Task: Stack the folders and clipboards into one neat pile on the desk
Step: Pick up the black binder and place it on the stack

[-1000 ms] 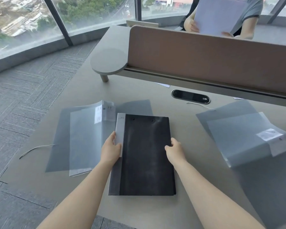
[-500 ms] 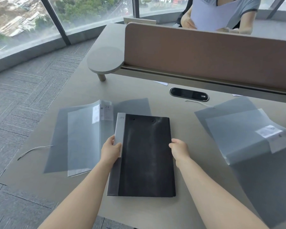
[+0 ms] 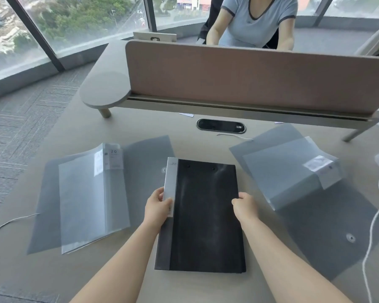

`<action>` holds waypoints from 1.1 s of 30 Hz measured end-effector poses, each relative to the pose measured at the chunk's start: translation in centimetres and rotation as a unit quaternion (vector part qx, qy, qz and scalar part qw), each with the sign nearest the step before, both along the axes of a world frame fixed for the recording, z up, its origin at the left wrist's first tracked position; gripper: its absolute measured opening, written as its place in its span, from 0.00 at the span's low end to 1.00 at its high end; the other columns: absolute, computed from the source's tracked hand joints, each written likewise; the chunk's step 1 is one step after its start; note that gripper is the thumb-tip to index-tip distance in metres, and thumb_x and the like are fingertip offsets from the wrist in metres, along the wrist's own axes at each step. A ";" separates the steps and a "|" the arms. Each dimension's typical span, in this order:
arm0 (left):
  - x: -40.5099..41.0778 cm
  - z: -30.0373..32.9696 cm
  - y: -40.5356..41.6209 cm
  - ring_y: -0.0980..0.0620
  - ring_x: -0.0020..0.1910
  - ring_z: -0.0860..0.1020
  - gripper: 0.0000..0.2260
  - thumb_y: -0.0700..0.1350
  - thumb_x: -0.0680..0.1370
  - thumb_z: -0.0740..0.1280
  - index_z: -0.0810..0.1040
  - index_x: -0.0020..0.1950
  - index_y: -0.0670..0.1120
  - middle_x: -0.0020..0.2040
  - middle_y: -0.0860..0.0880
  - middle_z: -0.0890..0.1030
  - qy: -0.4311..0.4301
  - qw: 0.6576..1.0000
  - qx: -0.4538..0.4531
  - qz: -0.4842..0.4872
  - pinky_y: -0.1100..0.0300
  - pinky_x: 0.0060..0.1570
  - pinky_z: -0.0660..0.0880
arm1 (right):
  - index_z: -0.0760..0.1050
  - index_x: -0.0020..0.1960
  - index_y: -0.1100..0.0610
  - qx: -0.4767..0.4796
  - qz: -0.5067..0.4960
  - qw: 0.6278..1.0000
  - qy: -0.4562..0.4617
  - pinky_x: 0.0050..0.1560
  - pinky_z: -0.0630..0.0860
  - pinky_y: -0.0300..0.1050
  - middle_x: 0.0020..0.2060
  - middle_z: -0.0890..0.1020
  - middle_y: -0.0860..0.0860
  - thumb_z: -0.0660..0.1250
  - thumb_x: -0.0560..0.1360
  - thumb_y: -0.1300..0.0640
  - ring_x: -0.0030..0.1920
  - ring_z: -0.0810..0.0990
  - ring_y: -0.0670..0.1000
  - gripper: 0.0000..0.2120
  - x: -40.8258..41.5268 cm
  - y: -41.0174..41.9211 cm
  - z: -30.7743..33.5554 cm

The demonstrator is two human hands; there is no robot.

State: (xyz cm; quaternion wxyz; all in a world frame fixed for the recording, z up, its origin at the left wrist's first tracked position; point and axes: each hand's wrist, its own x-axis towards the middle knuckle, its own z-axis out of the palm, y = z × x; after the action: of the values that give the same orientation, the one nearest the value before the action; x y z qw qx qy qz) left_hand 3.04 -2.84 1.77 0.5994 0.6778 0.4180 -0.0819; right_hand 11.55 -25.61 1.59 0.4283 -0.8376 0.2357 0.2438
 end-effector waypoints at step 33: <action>1.3 -0.2 -8.4 0.49 0.53 0.80 0.18 0.43 0.78 0.64 0.73 0.68 0.48 0.59 0.50 0.80 -0.006 0.999 0.031 -0.017 0.51 0.55 0.78 | 0.68 0.39 0.56 -0.166 0.043 0.984 -0.050 0.32 0.62 0.42 0.39 0.77 0.52 0.57 0.72 0.60 0.39 0.73 0.57 0.04 -0.2 -9.4 1.4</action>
State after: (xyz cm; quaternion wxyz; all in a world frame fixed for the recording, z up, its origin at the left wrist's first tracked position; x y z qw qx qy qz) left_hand 4.35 -11.20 1.53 0.5787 0.7036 0.4055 -0.0748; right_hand 11.33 -34.97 2.99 0.2841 -0.9175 0.2150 0.1769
